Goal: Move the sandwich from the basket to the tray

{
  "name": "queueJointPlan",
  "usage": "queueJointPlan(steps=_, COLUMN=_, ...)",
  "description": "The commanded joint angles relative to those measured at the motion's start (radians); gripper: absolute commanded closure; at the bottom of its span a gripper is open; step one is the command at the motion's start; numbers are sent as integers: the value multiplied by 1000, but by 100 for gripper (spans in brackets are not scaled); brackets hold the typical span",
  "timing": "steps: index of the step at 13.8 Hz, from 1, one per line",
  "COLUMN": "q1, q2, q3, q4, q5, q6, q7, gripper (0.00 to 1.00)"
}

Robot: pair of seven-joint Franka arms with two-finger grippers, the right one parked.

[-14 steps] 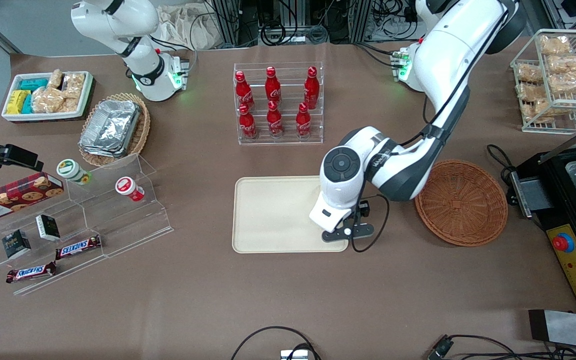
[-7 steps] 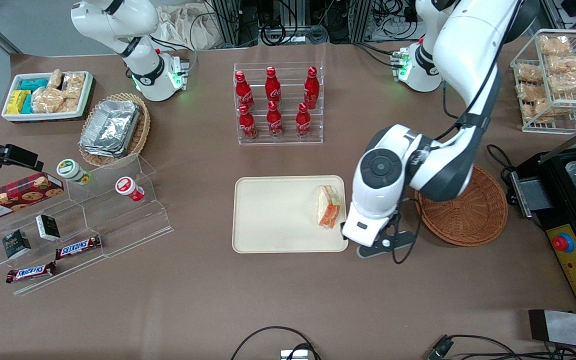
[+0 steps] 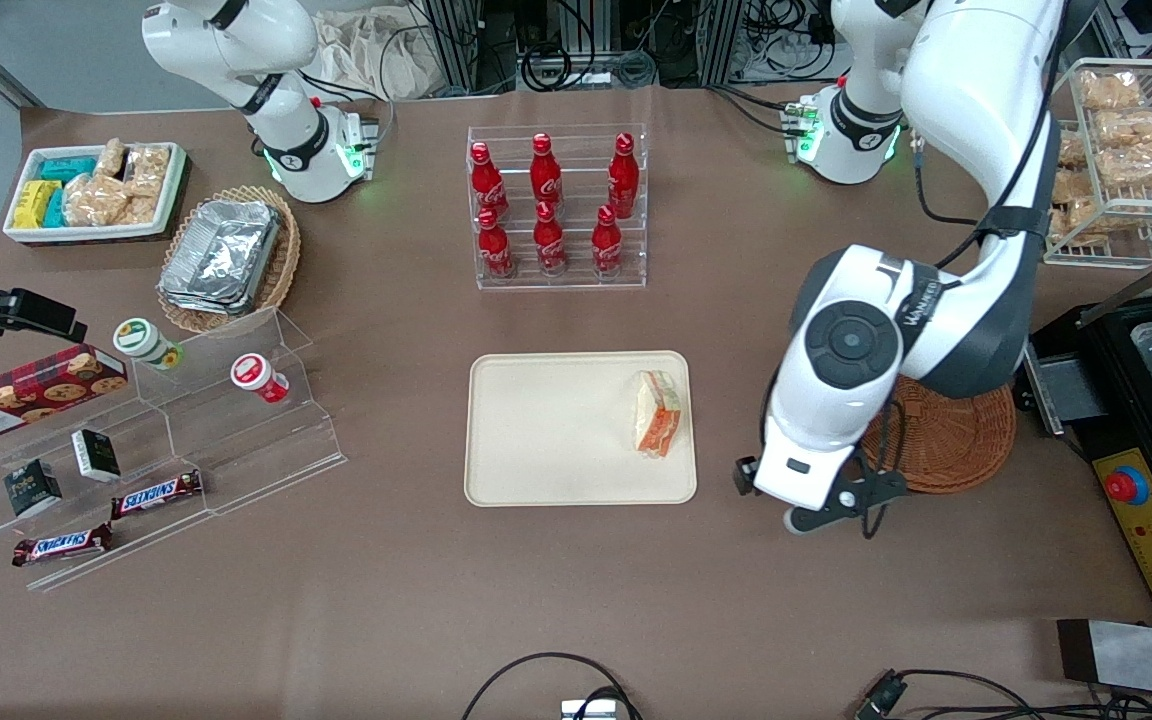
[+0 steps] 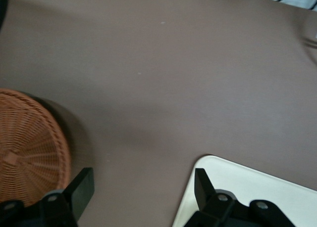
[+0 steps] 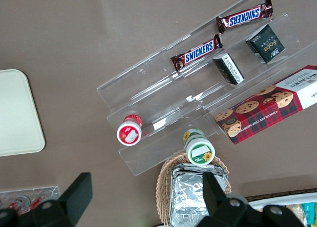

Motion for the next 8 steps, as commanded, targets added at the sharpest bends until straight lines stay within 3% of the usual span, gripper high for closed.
queueJointPlan(steps=1, q1=-8, q2=-45, q3=79, q4=7, q5=-76, q6=-41, q7=126, gripper=8)
queueJointPlan(steps=8, q1=-8, q2=-109, q3=232, q4=-7, q5=-169, q6=-91, q7=344, gripper=7)
